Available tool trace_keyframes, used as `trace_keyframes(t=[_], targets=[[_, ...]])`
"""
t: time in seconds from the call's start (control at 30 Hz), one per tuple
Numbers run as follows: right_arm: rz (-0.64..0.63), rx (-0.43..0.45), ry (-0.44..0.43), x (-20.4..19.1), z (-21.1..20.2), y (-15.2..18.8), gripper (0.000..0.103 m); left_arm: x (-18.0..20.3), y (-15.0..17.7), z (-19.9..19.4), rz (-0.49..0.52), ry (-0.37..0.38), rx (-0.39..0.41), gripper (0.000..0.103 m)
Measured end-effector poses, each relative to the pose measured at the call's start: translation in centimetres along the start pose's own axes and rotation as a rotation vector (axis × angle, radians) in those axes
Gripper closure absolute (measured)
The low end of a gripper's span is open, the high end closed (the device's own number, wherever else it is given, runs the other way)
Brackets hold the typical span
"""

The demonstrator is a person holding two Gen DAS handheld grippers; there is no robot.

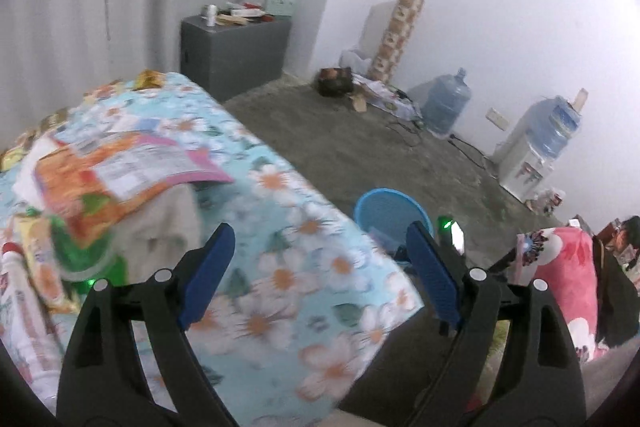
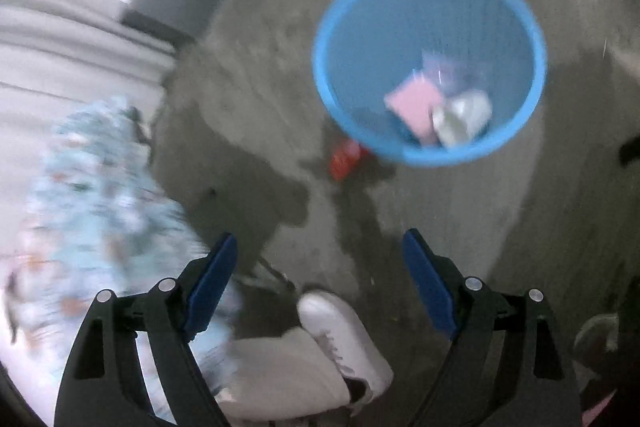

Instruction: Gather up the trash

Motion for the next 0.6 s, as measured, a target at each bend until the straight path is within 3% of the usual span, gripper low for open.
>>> trace_keyframes(t=[0.13, 0.3, 0.4, 0.47, 0.6], targets=[[0.02, -0.075, 0.084, 1.6, 8.3, 0.9, 0.021, -2.6, 0.3, -0.3, -0.044, -0.028, 0.012, 0.02], [-0.148, -0.18, 0.269, 0.6, 19.1, -0.3, 0.021, -4.4, 0.1, 0.6, -0.089, -0.032, -0.013, 0.02], [-0.201, -0.175, 0.381, 0.7, 23.3, -2.3, 0.021, -5.2, 0.1, 1.6, -0.117, -0.027, -0.04, 0.02], [-0.177, -0.156, 0.475, 1.6, 25.7, -4.2, 0.021, -5.7, 0.0, 2.2, -0.137, -0.03, -0.057, 0.02], [-0.099, -0.095, 0.561, 3.8, 27.5, -8.1, 0.021, -6.6, -0.1, 2.7, -0.153, -0.036, -0.085, 0.02]])
Point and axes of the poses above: each gripper's, at about its wrist camera, not at the fingertips, and z roughly the way its jaws point, x to its right, y to its underside, the point moved 3 cm from there along z, roughly the way its jaws point, and after that the axes turned 15 degrees about -y, right-handed, at the moved point
